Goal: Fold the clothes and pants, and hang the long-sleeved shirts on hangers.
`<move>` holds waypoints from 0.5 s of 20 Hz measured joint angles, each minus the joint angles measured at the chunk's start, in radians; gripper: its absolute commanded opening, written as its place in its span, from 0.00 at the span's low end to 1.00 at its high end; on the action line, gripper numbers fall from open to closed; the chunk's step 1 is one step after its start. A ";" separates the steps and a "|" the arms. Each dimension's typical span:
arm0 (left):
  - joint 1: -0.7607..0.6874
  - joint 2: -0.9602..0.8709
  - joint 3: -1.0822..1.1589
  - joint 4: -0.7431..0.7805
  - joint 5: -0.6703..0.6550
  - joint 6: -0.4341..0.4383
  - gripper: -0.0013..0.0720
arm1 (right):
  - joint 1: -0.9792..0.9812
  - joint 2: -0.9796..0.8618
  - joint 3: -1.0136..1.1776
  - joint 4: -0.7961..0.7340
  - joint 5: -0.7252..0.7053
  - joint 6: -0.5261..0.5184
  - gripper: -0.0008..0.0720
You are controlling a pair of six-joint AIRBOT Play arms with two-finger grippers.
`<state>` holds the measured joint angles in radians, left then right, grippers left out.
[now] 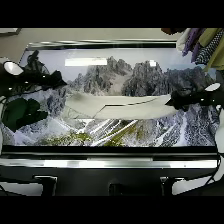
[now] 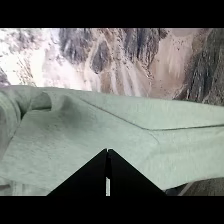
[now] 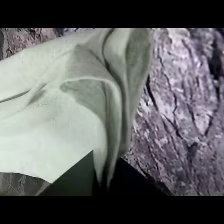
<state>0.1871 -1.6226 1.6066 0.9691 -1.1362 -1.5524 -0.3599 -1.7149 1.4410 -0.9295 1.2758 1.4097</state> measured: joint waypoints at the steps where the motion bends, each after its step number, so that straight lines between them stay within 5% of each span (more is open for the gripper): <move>1: -0.039 -0.016 0.000 0.000 0.012 -0.020 0.04 | 0.000 0.035 0.017 -0.025 0.008 0.030 0.05; 10: -0.480 -0.242 0.018 -0.141 0.263 -0.153 0.04 | 0.002 0.291 0.143 -0.241 0.140 0.199 0.05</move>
<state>-0.2928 -1.8645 1.6249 0.8280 -0.8734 -1.7050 -0.3584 -1.4242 1.5837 -1.1702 1.4155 1.6089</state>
